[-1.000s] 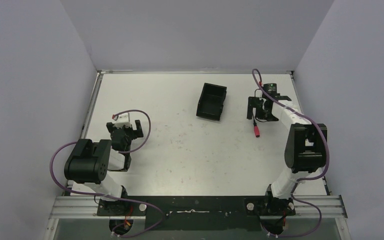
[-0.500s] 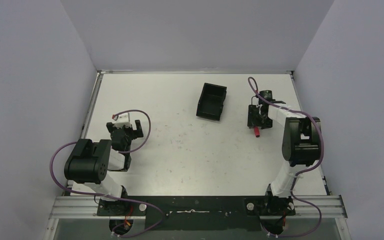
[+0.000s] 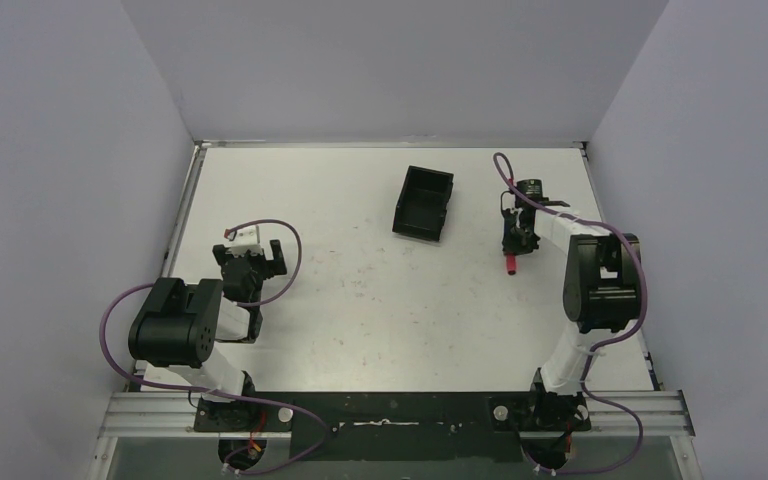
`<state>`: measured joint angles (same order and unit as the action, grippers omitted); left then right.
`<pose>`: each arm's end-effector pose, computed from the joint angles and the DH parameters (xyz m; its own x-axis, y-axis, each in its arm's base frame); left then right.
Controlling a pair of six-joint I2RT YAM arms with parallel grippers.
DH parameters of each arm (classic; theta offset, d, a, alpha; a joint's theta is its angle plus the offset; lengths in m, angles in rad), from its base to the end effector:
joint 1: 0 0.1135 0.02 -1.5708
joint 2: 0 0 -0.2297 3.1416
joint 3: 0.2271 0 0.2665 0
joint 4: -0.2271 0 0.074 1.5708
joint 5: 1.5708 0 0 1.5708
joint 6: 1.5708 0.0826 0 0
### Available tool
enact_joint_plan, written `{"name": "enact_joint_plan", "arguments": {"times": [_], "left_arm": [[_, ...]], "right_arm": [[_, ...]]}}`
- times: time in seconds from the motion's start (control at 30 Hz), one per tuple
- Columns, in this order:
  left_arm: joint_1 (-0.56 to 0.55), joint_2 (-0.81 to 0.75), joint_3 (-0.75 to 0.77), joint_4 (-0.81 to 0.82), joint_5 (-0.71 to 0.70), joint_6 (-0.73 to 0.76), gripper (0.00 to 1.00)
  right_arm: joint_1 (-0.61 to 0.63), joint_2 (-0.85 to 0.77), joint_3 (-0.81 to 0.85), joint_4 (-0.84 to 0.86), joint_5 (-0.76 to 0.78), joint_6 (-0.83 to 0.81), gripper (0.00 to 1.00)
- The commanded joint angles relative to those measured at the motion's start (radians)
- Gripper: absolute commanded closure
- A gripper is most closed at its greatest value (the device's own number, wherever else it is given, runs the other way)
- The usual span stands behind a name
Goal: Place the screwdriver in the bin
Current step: Pick up the screwdriver from the center of the board, then place the screwdriver in the bin.
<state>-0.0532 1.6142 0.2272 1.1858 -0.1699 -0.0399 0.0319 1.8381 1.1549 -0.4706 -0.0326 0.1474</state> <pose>0.2890 -0.0014 0.0676 -0.1949 -0.0290 -0.9804 -0.1209 0.9927 -0.0053 0.3831 0.0149 0.0745 -0.9106 0.1178 -0.3963 0.0896 0.9920 0.0890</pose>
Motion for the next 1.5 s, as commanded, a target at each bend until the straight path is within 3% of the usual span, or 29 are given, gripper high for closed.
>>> {"name": "enact_joint_plan", "arguments": {"times": [0.0,0.43,0.97,1.2,1.47], "left_arm": [[0.0,-0.003,0.024,0.027,0.013,0.003,0.03],[0.0,-0.005,0.024,0.027,0.013,0.003,0.03],[0.0,-0.003,0.024,0.027,0.013,0.004,0.03],[0.0,-0.003,0.024,0.027,0.013,0.004,0.03],[0.0,-0.004,0.024,0.027,0.013,0.004,0.03]], "right_arm": [[-0.002,-0.09,0.019,-0.027,0.03,0.007,1.0],[-0.002,-0.24,0.279,-0.228,0.11,0.022,1.0],[0.01,-0.18,0.818,-0.511,0.144,0.092,1.0],[0.14,-0.116,0.899,-0.546,0.246,0.163,1.0],[0.278,-0.041,0.938,-0.5,0.257,0.255,1.0]]}}
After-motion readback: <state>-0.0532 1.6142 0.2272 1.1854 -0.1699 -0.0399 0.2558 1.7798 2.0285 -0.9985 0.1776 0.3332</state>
